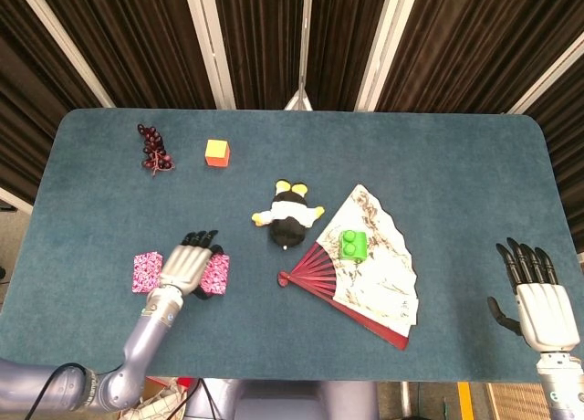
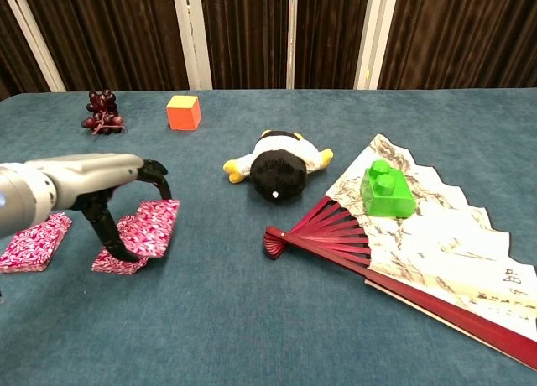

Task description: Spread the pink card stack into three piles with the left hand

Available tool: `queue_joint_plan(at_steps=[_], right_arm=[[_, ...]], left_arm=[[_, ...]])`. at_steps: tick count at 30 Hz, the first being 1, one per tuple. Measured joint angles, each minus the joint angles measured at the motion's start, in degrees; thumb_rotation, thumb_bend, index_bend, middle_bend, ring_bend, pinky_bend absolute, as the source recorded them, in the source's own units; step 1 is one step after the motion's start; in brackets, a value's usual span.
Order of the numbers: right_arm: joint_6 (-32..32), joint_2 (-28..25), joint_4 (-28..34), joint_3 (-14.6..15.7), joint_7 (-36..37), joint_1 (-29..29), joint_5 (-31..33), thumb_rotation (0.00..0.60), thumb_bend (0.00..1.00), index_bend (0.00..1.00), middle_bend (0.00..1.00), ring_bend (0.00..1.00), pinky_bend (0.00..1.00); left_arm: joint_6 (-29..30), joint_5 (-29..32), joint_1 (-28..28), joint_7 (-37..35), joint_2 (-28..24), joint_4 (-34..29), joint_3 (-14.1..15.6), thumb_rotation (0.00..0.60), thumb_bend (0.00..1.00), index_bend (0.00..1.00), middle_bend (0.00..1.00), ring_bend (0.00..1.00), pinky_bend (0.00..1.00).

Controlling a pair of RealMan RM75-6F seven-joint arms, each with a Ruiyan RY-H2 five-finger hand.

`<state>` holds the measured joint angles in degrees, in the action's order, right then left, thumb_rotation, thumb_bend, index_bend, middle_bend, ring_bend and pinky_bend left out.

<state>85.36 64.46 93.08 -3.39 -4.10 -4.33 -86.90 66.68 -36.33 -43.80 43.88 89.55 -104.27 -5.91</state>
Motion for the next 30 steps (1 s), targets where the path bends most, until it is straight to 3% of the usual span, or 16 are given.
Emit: queue_joint_plan(at_steps=[6, 11, 20, 26, 30], right_arm=[[-0.10, -0.06, -0.07, -0.03, 0.37, -0.01, 0.09, 0.600, 0.37, 0.00, 0.00, 0.00, 0.05], [-0.09, -0.12, -0.09, -0.02, 0.58, -0.02, -0.01, 0.600, 0.37, 0.00, 0.00, 0.00, 0.05], [-0.19, -0.34, -0.12, 0.03, 0.76, 0.03, 0.10, 0.600, 0.37, 0.00, 0.00, 0.00, 0.05], [-0.05, -0.25, -0.17, 0.07, 0.37, 0.09, 0.01, 0.600, 0.37, 0.00, 0.00, 0.00, 0.05], [0.21, -0.08, -0.22, 0.06, -0.27, 0.14, -0.14, 0.600, 0.37, 0.00, 0.00, 0.00, 0.05]], left_arm=[[0.34, 1.50, -1.51, 2.19, 3.78, 1.31, -0.14, 0.600, 0.27, 0.33, 0.00, 0.00, 0.00], [0.78, 4.76, -2.91, 4.00, 5.99, 2.80, -1.21, 0.600, 0.14, 0.10, 0.00, 0.00, 0.00], [2.14, 5.46, -2.93, 3.68, 4.21, -0.42, -2.03, 0.600, 0.12, 0.01, 0.00, 0.00, 0.00], [4.64, -0.62, 0.52, -0.99, -2.27, -6.06, -0.93, 0.600, 0.12, 0.01, 0.00, 0.00, 0.00], [8.46, -10.69, 4.54, -4.51, -7.59, -8.00, 2.37, 0.600, 0.12, 0.00, 0.00, 0.00, 0.00]])
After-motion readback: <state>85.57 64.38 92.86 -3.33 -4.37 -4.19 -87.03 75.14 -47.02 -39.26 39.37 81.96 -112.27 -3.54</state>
